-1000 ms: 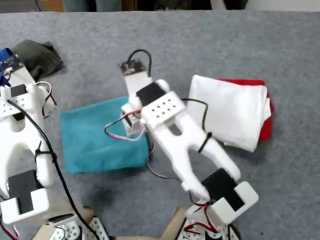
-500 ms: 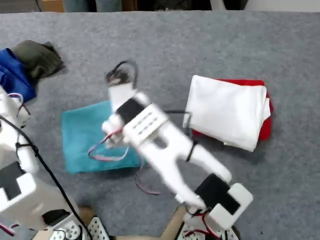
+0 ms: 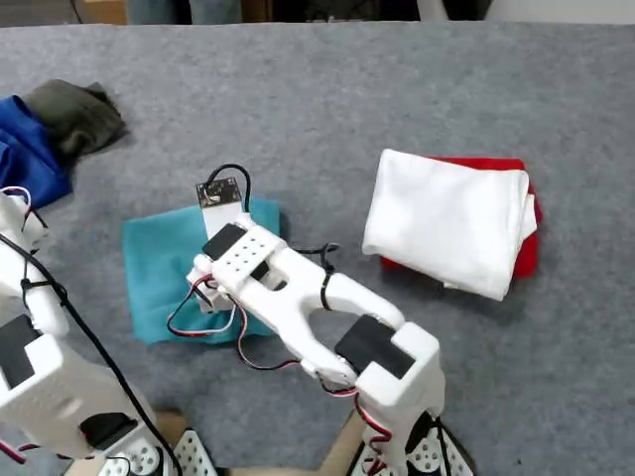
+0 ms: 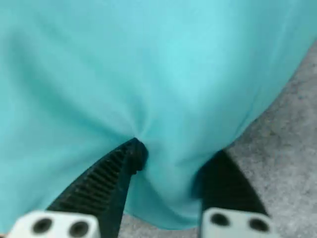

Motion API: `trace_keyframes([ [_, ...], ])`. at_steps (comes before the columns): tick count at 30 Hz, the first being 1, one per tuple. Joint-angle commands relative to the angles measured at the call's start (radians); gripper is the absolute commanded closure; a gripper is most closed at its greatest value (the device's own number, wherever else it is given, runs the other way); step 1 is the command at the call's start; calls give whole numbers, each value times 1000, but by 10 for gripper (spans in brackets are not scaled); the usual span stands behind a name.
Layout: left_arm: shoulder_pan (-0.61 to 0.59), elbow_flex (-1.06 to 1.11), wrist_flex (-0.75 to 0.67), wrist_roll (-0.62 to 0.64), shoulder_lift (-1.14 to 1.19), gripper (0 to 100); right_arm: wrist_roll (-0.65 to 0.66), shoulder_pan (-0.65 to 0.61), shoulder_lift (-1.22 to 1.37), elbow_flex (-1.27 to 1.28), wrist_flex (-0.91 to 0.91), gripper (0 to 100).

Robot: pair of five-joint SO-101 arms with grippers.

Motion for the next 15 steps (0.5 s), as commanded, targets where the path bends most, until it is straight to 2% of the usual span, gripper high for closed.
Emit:
trace_keyframes([
  [1, -5, -50, 0, -6, -6, 971, 46, -5, 16, 1, -11, 915],
  [4, -5, -50, 0, -6, -6, 971, 83, -5, 15, -16, -2, 987],
  [8, -5, -50, 0, -6, -6, 971, 132, 20, 15, -150, 130, 985],
  [15, -5, -50, 3, -6, -6, 971, 256, 190, 22, -625, 486, 985],
])
